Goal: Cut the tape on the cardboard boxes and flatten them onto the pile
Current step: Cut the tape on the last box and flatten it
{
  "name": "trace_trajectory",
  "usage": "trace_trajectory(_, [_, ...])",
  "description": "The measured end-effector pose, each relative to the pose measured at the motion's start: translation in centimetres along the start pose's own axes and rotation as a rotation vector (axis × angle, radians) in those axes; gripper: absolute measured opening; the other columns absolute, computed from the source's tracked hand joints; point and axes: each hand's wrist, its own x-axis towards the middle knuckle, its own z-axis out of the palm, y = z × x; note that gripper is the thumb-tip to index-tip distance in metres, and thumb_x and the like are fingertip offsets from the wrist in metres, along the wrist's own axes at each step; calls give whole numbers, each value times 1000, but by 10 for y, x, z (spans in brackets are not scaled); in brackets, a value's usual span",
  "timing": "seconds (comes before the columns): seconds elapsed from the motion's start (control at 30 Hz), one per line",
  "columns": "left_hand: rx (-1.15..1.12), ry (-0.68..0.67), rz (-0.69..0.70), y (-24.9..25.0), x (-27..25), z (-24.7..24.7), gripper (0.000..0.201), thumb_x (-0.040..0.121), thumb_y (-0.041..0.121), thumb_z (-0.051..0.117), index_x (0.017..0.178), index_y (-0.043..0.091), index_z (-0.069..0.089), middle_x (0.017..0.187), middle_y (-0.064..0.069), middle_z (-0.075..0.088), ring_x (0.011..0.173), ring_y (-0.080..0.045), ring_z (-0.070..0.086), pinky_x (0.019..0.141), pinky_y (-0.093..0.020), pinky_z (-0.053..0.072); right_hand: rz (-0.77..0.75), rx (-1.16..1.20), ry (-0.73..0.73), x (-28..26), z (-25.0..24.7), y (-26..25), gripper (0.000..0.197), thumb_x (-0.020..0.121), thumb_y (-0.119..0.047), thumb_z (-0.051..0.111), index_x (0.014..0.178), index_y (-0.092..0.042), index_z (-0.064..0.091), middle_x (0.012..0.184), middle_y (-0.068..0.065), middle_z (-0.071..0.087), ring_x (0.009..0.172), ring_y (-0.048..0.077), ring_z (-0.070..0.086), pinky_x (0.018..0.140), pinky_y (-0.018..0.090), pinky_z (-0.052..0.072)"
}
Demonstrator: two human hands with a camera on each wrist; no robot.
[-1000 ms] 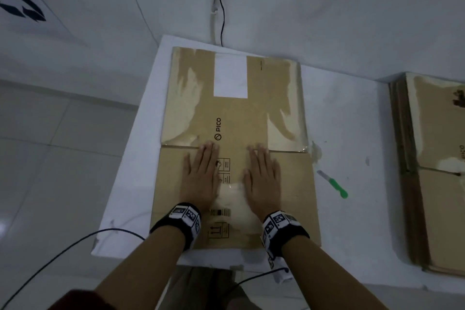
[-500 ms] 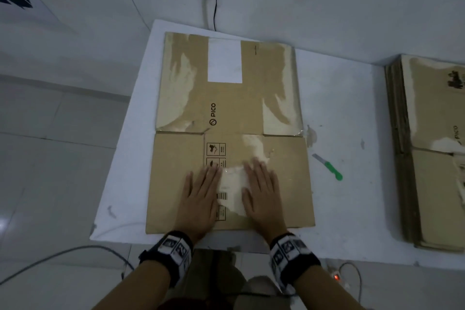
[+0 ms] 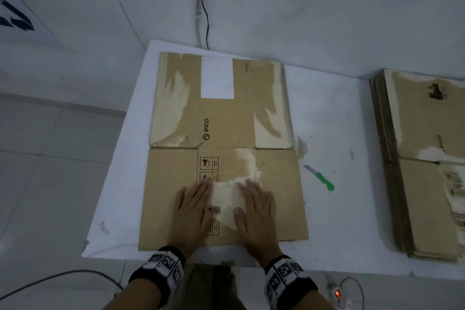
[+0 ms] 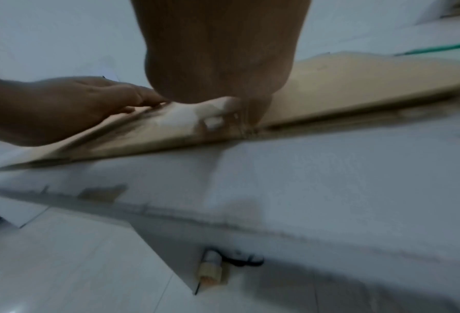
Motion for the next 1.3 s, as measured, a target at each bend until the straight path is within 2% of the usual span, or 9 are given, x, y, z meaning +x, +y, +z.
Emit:
trace_trajectory(0.17, [-36,137,-116,-4,83,-29,56,98,32,25,152,19,22,159,0,18,146,-17,15,118,-41,1,19,-50,76,87,-16,-1,59,99,-32,33,154,-14,26,163,1,16,151,14,5,122,46,8])
trace_trajectory(0.4, [109,63,-73,-40,188,-38,61,98,38,14,153,11,15,160,-3,10,147,-19,11,118,-43,-6,8,-133,-2,194,-6,17,64,101,-43,20,158,-16,9,165,0,2,152,12,-4,123,45,2])
trace_trajectory(0.6, [151,96,-63,-40,187,-35,59,97,32,24,150,8,25,158,-7,22,146,-21,19,118,-50,12,12,-173,27,196,0,18,62,102,-41,24,158,-16,9,165,0,2,152,13,-2,123,45,3])
trace_trajectory(0.7, [107,164,-47,-34,197,-47,52,87,29,38,130,5,54,131,-11,55,119,-30,52,104,-47,31,-6,-148,-3,193,-2,18,63,103,-43,24,158,-18,8,165,0,0,152,13,-4,122,48,3])
trace_trajectory(0.77, [101,198,-33,-42,226,-57,45,84,27,41,121,7,57,120,-12,57,105,-33,55,94,-43,35,-12,-134,-5,212,-5,21,62,103,-45,23,158,-19,9,165,0,0,152,14,-5,122,48,0])
trace_trajectory(0.9, [85,108,-158,-66,288,-74,67,91,42,17,151,14,25,157,-10,23,145,-28,20,115,-51,12,-4,-160,-10,280,-13,28,67,99,-50,17,157,-17,16,165,3,6,152,17,-1,122,51,2])
trace_trajectory(1.0, [125,34,-148,-80,325,-83,67,93,45,9,154,17,11,161,-7,9,148,-24,6,116,-53,0,40,-173,-39,334,-23,31,71,96,-54,13,157,-18,10,165,4,3,152,19,-1,121,50,-1])
trace_trajectory(1.07, [173,38,-134,-87,339,-87,66,94,43,9,154,17,9,161,-6,9,148,-23,7,115,-55,-1,81,-193,-57,356,-28,33,67,101,-53,23,157,-20,5,165,2,-2,152,19,-3,121,50,-4])
trace_trajectory(1.3, [218,36,-142,-91,348,-84,57,102,36,18,154,20,4,162,-2,2,149,-19,1,115,-53,-4,134,-172,-90,367,-30,32,69,99,-57,23,157,-26,4,165,-3,-4,152,16,-6,120,49,-8])
